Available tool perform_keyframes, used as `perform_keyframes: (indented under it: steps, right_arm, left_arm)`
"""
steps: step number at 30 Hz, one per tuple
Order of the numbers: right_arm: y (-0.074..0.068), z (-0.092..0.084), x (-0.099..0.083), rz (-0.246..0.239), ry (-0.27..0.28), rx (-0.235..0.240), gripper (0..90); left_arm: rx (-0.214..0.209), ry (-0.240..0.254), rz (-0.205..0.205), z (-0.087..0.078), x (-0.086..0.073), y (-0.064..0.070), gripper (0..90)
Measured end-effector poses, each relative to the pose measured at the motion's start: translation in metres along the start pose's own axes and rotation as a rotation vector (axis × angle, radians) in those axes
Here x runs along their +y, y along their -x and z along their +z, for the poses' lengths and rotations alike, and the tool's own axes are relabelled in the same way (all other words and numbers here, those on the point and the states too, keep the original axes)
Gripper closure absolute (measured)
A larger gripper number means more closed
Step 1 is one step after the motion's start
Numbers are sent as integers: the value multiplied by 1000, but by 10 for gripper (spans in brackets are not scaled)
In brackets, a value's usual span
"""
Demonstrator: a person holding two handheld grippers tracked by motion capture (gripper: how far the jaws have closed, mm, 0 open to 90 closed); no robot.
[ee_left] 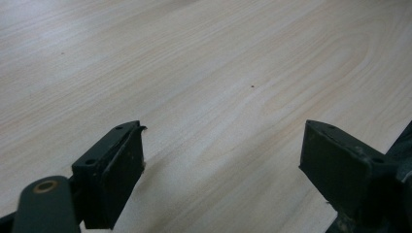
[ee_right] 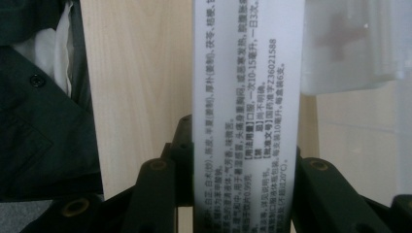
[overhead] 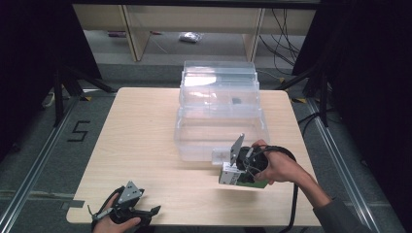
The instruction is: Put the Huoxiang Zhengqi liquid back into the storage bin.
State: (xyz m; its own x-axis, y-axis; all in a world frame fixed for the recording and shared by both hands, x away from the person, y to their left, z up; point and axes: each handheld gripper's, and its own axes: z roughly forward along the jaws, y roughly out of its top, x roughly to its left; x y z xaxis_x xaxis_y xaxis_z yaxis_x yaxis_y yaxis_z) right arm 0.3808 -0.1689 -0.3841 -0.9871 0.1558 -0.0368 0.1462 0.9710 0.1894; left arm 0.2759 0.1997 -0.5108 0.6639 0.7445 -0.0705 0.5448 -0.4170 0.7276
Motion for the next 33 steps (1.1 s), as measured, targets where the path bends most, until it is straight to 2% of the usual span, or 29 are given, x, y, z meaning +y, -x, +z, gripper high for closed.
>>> perform_keyframes:
  steps: [2,3,4,5,9,10,12,13,16,17,20,21,24,26,27,28,30,31,32,33]
  right_arm:
    - [3,-3,0,-39,12,-12,650]
    - [1,-6,-1,-6,14,-6,650]
    - [1,-6,-1,-6,14,-6,650]
    - [4,-8,-1,-33,21,-10,650]
    - [5,-17,-2,1,3,-44,649]
    - [7,-19,-2,-18,16,-41,649]
    - [5,-23,-2,27,3,-49,650]
    - [7,-24,-2,7,16,-45,650]
    - [7,-28,-2,9,8,-44,650]
    - [6,-30,-2,24,20,-38,650]
    - [8,-37,-2,8,17,-48,650]
    - [12,-41,-1,-27,19,-50,650]
    - [12,-46,0,-21,16,-58,650]
    - [12,-50,2,-4,27,-51,650]
    - [11,-53,3,24,23,-51,650]
    - [11,-53,3,24,23,-51,650]
    - [14,-56,4,-16,34,-52,650]
    - [13,-58,4,16,25,-47,650]
    - [13,-58,4,16,25,-47,650]
    - [16,-60,3,-10,33,-43,650]
  left_arm:
    - [0,2,1,0,0,0,154]
    - [-5,1,1,0,0,1,154]
    - [-5,5,-4,1,-1,1,154]
    - [-3,6,-6,1,-1,0,154]
    - [-4,5,-7,1,-1,1,154]
    - [-1,2,-7,1,-1,1,154]
    - [-1,2,-7,1,0,1,154]
    - [-3,5,-5,1,-1,0,154]
    - [0,2,-8,1,-1,1,154]
    - [-1,2,-9,1,-1,1,154]
    - [-2,2,-6,1,-1,1,154]
    - [0,1,-7,0,-1,0,154]
    - [1,1,-2,0,0,0,154]
    - [-3,5,-6,1,-1,0,154]
    - [-4,6,-7,1,-1,0,154]
    - [-4,6,-7,1,-1,0,154]
    - [-3,6,-5,1,-1,0,154]
    - [-1,2,-7,1,-1,1,154]
    - [-1,2,-7,1,-1,1,154]
    - [-2,1,-7,1,-1,1,154]
